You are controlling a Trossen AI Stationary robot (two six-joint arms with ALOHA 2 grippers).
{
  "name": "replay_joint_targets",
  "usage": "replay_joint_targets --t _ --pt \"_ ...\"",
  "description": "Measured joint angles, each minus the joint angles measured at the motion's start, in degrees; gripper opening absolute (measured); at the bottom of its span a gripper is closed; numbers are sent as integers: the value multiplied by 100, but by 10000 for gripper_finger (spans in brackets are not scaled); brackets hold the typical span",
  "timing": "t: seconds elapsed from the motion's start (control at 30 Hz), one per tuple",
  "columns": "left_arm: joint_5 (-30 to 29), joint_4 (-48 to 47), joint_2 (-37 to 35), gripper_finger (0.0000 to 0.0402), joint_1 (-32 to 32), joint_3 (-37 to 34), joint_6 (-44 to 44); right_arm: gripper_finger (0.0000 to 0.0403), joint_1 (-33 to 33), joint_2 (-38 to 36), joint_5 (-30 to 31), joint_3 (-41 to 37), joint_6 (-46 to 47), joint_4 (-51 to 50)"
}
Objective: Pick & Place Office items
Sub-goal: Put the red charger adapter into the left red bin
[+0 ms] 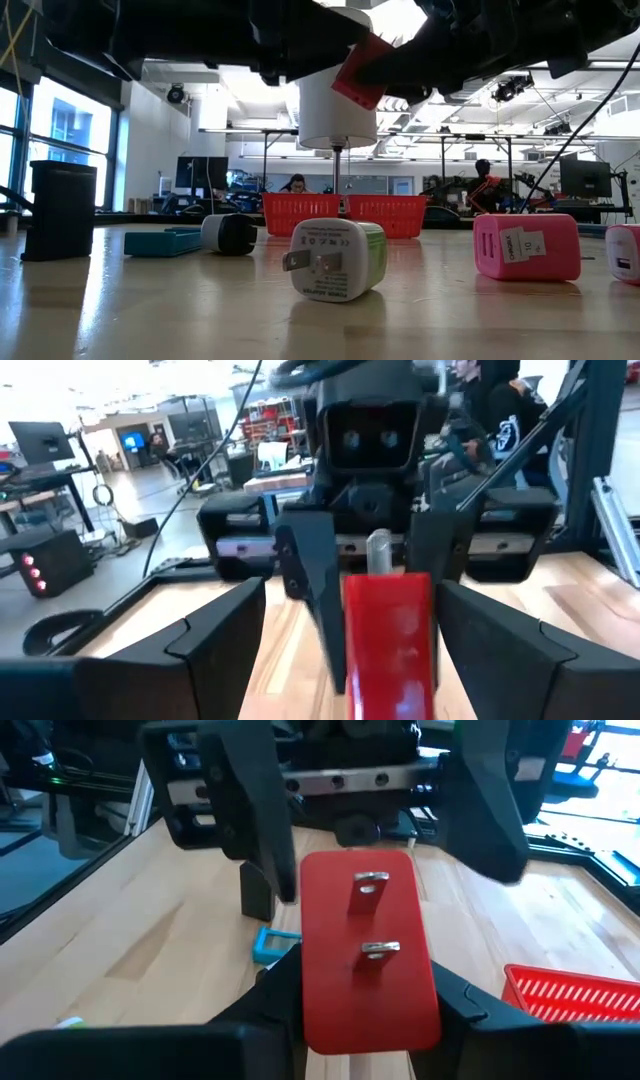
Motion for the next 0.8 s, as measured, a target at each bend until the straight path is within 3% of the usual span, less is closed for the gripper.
replay_joint_targets --t 0.27,0.8 --pt "670 65 0 285 210 0 -293 107 0 0 0 0 -42 109" --pt "673 63 0 284 276 -2 -308 107 -15 1 -4 0 -158 219"
